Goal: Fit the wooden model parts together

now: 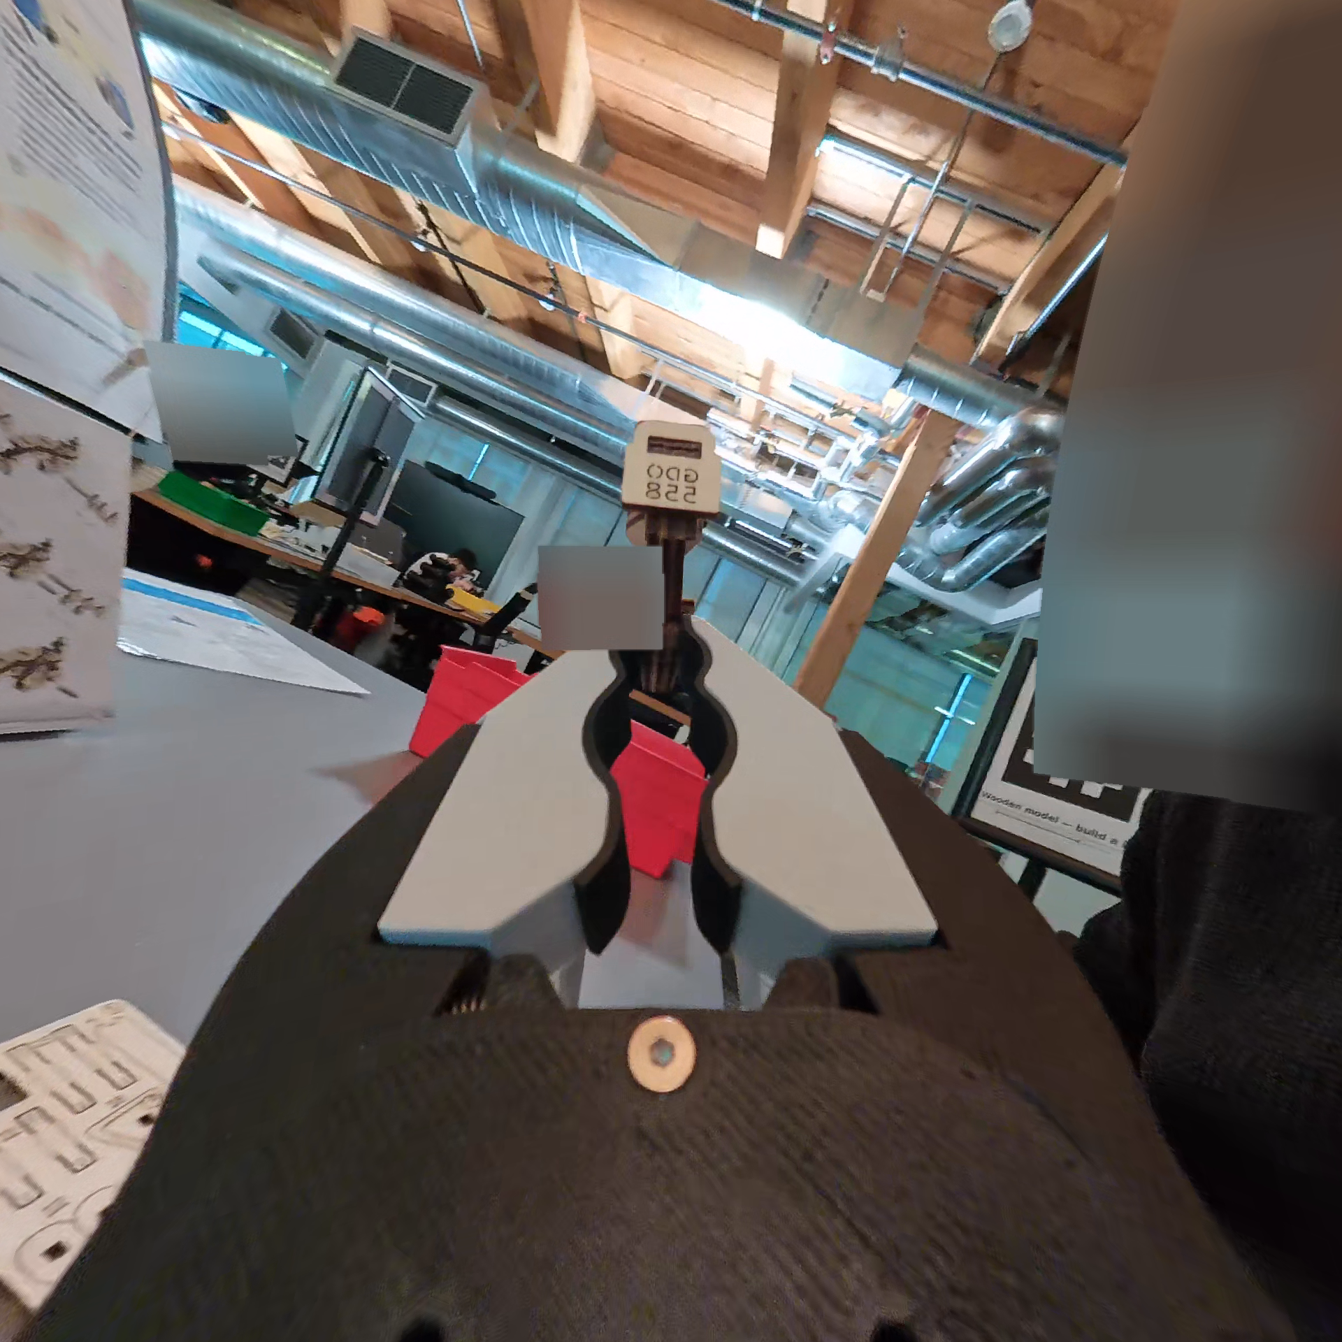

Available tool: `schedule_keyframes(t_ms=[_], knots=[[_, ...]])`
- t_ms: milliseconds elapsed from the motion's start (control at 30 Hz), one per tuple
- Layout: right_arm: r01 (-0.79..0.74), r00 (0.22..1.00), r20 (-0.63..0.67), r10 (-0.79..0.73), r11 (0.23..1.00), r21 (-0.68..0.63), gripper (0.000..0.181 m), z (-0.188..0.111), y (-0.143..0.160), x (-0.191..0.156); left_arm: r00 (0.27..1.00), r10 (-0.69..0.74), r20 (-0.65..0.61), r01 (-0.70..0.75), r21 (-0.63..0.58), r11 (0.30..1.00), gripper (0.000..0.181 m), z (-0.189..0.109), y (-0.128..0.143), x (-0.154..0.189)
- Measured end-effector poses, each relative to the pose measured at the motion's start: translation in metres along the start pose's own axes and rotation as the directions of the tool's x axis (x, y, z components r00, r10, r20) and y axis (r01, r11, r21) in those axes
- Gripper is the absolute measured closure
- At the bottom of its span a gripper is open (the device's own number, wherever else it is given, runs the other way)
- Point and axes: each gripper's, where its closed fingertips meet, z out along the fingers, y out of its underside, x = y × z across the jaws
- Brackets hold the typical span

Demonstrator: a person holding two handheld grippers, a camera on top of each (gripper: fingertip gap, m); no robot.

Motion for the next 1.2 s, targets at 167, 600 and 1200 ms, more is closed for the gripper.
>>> schedule_keyframes(t_ms=[167,600,1200], knots=[[0.135,0.981,-0.126,-0.150,0.984,-0.119,0.181,0.004,0.014,0.014,0.998,0.004,0.063,-0.005,0.012,1.000,0.174,-0.007,-0.008,-0.015],[0.224,0.938,-0.224,-0.263,0.956,-0.188,0.181,0.010,0.010,0.055,0.942,0.161,0.294,-0.136,-0.104,0.985,0.174,-0.033,-0.027,-0.061],[0.391,0.869,-0.193,-0.455,0.872,-0.294,0.181,0.039,0.003,0.067,0.934,0.177,0.310,-0.151,-0.107,0.983,0.174,-0.021,-0.030,-0.067]])
